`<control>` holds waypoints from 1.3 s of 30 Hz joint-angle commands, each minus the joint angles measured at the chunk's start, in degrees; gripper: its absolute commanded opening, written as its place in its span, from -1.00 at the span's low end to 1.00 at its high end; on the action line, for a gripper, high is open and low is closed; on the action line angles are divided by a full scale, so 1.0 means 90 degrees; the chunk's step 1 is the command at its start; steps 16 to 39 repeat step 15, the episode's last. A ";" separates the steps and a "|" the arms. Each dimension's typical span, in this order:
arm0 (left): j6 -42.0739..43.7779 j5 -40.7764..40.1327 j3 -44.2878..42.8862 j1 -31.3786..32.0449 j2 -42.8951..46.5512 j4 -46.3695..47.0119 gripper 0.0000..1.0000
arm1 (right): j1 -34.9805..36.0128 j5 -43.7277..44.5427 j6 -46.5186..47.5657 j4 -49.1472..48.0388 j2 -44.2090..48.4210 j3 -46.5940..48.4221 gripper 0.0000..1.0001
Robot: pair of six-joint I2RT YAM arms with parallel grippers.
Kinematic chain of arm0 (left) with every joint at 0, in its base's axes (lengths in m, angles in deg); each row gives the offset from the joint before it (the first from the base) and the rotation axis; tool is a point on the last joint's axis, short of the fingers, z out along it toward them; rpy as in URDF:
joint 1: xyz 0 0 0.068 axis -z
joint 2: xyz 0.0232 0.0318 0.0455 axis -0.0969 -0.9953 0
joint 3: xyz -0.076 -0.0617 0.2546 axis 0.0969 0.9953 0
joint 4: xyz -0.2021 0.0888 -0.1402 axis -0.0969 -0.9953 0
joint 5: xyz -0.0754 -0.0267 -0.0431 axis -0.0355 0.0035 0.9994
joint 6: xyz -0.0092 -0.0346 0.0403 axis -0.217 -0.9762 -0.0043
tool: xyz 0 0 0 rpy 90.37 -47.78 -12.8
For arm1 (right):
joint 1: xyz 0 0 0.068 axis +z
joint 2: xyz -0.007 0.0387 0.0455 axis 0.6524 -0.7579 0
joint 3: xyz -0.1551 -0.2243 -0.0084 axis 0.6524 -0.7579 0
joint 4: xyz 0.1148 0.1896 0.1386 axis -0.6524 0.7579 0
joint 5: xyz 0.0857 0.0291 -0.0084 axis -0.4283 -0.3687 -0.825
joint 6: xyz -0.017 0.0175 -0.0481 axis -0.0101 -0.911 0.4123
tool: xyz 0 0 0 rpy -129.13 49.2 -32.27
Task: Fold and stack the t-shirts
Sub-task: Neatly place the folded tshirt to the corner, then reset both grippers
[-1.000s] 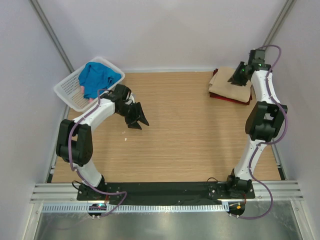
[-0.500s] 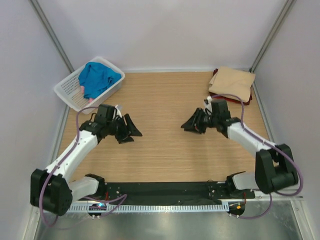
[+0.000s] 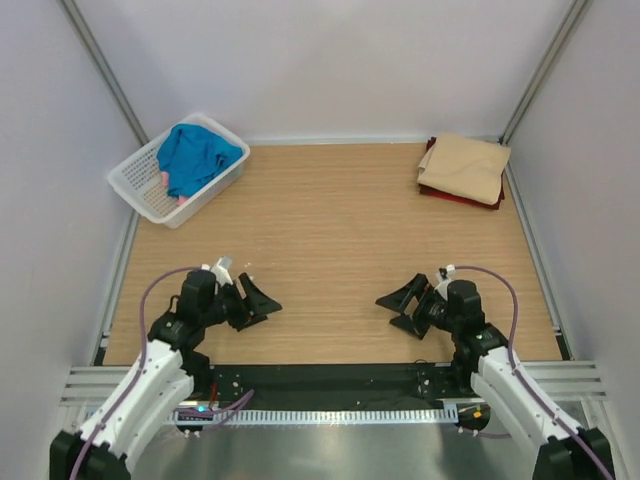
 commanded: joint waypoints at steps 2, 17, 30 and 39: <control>-0.0783 -0.0141 0.0424 0.0020 0.2081 0.0661 0.35 | -0.0005 0.0225 -0.0442 0.0642 0.1512 -0.0314 0.99; -0.1625 -0.0347 0.1197 0.0030 0.4421 0.0083 0.48 | -0.0005 -0.0282 -0.0492 0.1504 0.3548 -0.0647 1.00; -0.1625 -0.0347 0.1197 0.0030 0.4421 0.0083 0.48 | -0.0005 -0.0282 -0.0492 0.1504 0.3548 -0.0647 1.00; -0.1625 -0.0347 0.1197 0.0030 0.4421 0.0083 0.48 | -0.0005 -0.0282 -0.0492 0.1504 0.3548 -0.0647 1.00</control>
